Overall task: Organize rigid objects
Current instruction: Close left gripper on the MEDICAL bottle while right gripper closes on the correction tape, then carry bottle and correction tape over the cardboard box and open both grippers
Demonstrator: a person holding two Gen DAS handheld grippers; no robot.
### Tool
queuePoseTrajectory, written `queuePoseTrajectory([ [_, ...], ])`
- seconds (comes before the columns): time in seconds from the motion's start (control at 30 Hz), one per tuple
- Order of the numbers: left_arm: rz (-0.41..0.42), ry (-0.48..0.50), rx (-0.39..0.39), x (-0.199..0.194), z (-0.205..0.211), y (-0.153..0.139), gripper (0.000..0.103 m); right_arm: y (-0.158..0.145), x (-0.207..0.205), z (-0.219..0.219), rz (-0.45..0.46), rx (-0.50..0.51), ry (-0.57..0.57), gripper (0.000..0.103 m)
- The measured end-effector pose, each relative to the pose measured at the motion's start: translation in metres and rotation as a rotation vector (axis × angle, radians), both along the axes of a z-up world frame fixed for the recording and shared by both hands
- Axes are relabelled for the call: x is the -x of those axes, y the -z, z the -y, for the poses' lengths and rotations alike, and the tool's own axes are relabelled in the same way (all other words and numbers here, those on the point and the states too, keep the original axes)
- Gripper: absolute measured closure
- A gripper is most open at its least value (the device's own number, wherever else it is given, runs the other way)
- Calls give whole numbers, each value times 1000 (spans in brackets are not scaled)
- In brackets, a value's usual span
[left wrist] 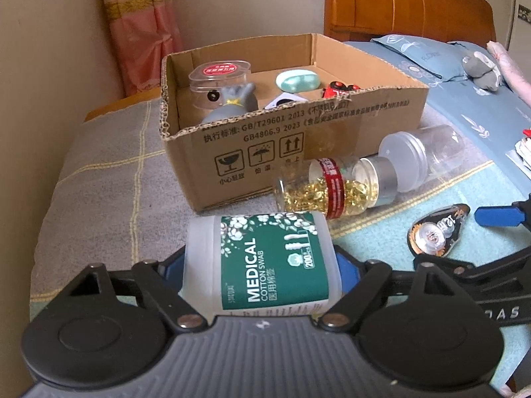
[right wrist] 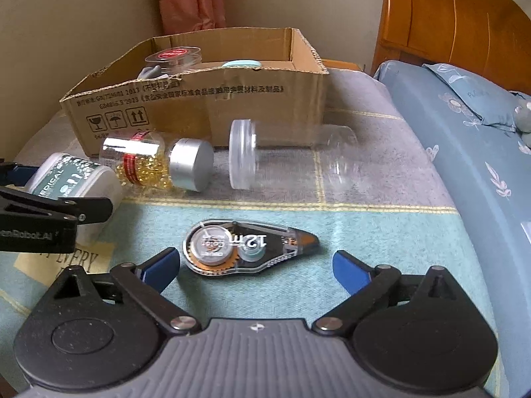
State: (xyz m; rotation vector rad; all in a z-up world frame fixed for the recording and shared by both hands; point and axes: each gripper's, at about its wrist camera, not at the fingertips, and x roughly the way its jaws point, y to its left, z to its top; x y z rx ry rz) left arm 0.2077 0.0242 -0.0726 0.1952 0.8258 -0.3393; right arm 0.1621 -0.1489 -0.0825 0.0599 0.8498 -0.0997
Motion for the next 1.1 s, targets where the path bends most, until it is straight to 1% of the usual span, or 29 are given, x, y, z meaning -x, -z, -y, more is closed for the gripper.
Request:
queuePoseTrajectory([
  [0.07,-6,-3,7,0,0,-1,19,0,-3,-4,6,-1,-18,3],
  [0.17,-10,-9,6,0,-2,-1,18,3,-9,-9,9,40,-27,3],
  [0.3,-15,-10,6,1,-3,-1,18,3,-10,-8,20,39,-29,3],
  [0.37,-23,-7,9,-1,-3,0,20,2,-9,-8,24,42,-35,9],
  [0.4,-23,-6,9,-1,-2,-1,20,1,-8,-8,28,42,-38,10],
  [0.57,-33,20,-3,-3,0,-3,20,-1,-8,-4,19,41,-76,10],
  [0.67,-44,43,-6,-1,0,-7,20,-4,-7,0,8,21,-109,10],
  [0.83,-52,94,-24,6,1,-19,20,-17,-3,6,12,9,-190,10],
  [0.9,-47,116,-34,8,2,-26,20,-24,1,6,27,38,-219,10],
  [1.0,-41,146,-38,9,2,-40,20,-35,4,7,42,106,-267,10],
  [1.1,-27,176,-40,9,4,-55,20,-46,6,11,55,117,-304,10],
])
